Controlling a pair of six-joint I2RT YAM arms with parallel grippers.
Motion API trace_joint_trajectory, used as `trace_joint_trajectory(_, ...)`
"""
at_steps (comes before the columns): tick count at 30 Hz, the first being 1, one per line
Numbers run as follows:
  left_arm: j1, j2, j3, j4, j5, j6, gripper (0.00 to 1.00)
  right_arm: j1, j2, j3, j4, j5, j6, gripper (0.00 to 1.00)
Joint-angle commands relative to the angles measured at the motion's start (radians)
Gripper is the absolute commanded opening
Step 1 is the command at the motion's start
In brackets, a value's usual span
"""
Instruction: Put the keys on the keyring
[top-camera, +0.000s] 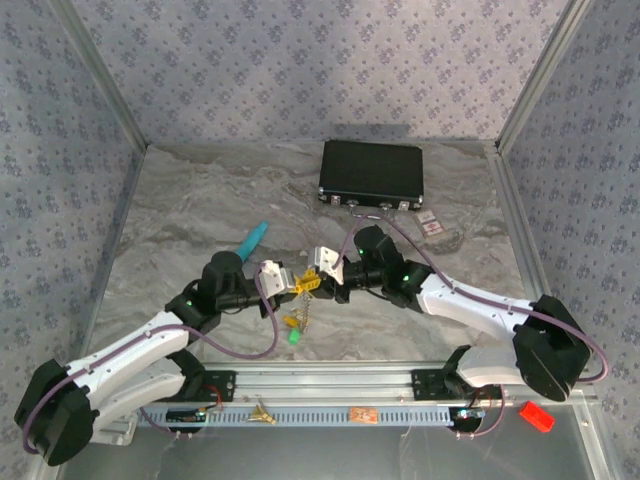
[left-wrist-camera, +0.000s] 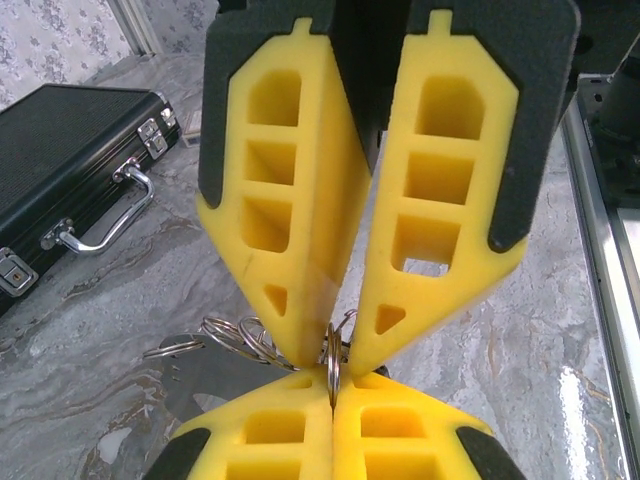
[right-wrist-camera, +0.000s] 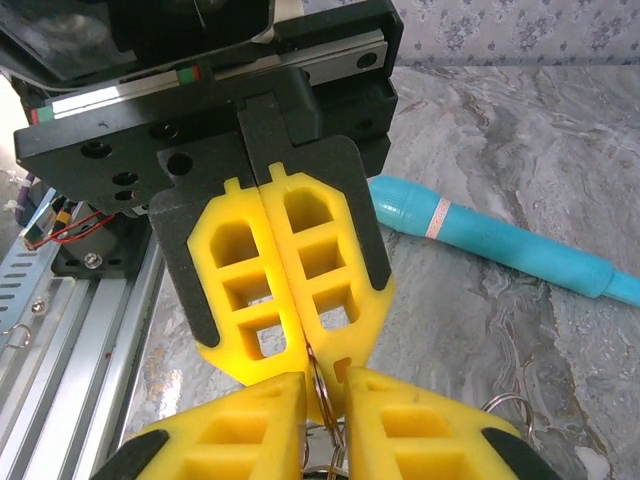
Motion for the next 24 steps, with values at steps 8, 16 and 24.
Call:
trace_joint_trajectory(8, 0.002, -0.024, 0.006, 0.058, 0.053, -0.001, 0.0, -0.018, -0.04, -0.026, -0.043, 0.005, -0.03, 0.24)
trace_joint_trajectory(16, 0.004, -0.017, 0.011, 0.058, 0.061, 0.002, 0.0, -0.003, -0.002, -0.007, -0.032, 0.006, -0.038, 0.2)
trace_joint_trajectory(24, 0.002, -0.034, 0.023, 0.005, 0.009, 0.01, 0.16, 0.003, 0.0, 0.047, -0.113, 0.007, -0.085, 0.0)
